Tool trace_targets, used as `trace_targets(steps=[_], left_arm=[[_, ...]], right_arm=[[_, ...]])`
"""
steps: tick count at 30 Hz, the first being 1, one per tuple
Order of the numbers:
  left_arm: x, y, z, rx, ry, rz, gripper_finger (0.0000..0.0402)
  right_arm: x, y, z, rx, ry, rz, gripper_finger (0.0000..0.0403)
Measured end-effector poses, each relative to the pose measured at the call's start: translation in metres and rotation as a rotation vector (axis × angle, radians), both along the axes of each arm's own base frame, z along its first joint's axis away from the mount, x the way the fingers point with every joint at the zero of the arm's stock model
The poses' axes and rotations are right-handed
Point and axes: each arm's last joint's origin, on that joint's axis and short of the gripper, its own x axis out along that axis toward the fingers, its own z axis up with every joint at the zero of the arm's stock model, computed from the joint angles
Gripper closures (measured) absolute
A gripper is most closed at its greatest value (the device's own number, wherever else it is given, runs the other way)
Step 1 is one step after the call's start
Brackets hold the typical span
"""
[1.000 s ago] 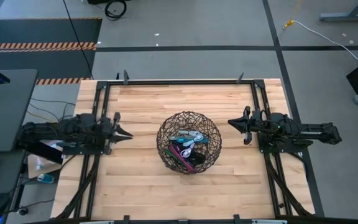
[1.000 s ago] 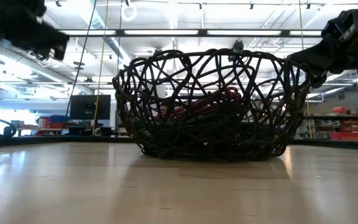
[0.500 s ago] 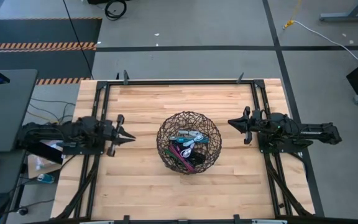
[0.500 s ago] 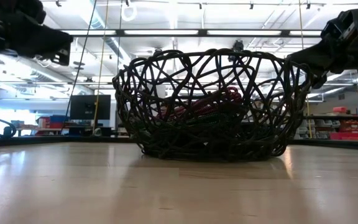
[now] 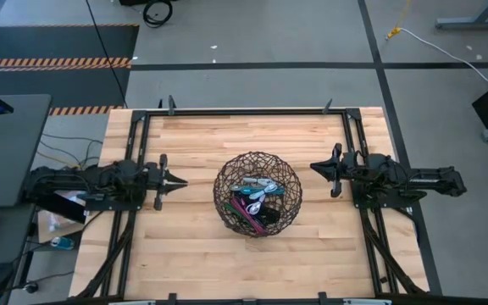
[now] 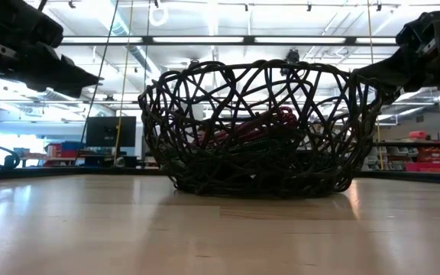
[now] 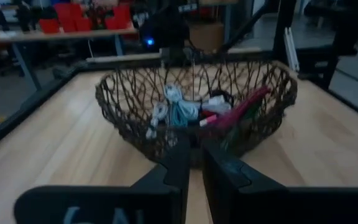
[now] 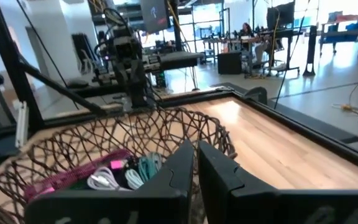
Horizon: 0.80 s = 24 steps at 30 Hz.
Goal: Pick and place USB-C Cables
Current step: Return to Home Position
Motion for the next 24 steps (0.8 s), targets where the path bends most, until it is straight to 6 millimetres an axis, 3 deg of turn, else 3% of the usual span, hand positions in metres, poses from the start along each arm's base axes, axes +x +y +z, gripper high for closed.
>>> trace_targets(steps=[9,24], left_arm=[[-0.0005,0.0004,-0.0032,0.009,0.034,0.013,0.0353],[-0.0003,0.0007,-0.0019,-0.022,0.020,0.029,0.0353]], right_arm=[[0.0042,-0.0038,-0.0060,-0.003,0.077,-0.040,0.0373],[0.0043,-0.0043,-0.0055,0.067,0.057,-0.039,0.0373]])
